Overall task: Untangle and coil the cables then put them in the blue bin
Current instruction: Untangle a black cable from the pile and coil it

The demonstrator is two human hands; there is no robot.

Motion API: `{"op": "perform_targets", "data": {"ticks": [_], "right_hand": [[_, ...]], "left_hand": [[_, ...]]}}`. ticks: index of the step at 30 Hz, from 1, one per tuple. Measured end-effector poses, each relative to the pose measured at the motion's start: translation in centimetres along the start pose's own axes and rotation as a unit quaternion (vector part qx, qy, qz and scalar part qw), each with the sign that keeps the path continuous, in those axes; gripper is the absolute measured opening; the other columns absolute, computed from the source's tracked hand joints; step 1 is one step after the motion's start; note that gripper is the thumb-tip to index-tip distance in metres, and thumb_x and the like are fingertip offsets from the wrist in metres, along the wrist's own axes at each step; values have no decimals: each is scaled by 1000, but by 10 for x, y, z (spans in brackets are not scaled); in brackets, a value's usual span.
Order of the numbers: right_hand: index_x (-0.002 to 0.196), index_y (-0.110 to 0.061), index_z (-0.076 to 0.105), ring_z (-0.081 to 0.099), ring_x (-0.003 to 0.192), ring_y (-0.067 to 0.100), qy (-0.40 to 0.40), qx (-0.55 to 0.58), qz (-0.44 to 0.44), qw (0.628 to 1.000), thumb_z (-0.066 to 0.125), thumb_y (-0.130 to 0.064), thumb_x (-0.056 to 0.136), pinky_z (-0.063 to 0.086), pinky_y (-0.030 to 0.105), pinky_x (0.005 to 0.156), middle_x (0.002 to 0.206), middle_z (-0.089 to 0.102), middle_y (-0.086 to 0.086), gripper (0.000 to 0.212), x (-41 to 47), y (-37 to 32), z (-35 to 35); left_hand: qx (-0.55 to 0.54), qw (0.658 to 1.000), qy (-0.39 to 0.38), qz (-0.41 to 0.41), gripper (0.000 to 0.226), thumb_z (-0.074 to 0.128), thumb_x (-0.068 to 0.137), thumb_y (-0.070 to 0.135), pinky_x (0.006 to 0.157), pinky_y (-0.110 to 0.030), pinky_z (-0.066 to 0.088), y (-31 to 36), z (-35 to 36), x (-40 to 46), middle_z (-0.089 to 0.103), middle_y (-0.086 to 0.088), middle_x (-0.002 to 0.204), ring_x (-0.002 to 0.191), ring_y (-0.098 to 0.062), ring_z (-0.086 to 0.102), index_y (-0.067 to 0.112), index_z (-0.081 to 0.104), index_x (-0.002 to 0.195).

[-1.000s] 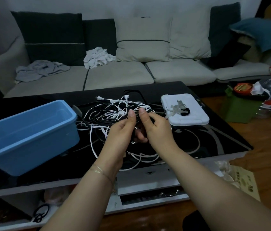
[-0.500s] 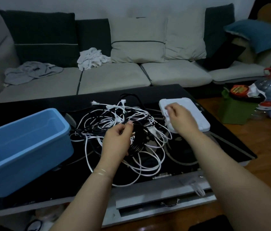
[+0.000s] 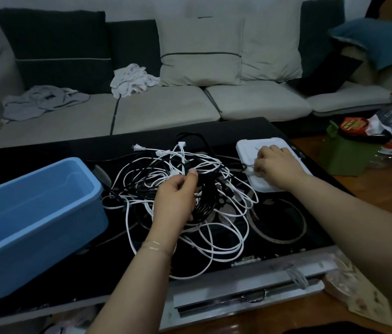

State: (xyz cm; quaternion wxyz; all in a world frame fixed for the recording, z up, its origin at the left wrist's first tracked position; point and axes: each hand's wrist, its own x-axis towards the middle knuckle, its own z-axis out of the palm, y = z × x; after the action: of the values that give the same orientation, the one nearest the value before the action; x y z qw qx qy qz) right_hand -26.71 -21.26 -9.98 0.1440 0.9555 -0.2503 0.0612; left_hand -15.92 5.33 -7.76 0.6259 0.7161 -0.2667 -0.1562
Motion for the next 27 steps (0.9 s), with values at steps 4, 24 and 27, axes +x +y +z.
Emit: {"op": "perform_targets", "data": {"ticks": [4,24,27], "right_hand": [[97,-13,75,43,115,23,98,332,113,931,70,-26,86,34,31,97,117,53,6,17,-1,4,-9],[109,-14,37,71,69,27,95,665,243,699,25,-26,105,59,35,57,88,69,15,17,-12,11,-60],[110,-13,38,72,73,26,81,670,247,695,24,-27,105,59,34,59,88,70,17,20,-14,14,-66]], "left_hand": [[-12,1000,3,-7,44,53,96,40,36,-16,29,0,0,0,40,-2,42,33,-14,34,13,50,62],[-36,999,11,-12,46,52,97,39,51,-29,43,0,-8,-3,39,1,40,33,-12,33,0,55,74],[-38,999,8,-14,43,52,97,41,54,-31,44,-1,-7,-3,40,1,40,33,-12,34,5,53,72]]}}
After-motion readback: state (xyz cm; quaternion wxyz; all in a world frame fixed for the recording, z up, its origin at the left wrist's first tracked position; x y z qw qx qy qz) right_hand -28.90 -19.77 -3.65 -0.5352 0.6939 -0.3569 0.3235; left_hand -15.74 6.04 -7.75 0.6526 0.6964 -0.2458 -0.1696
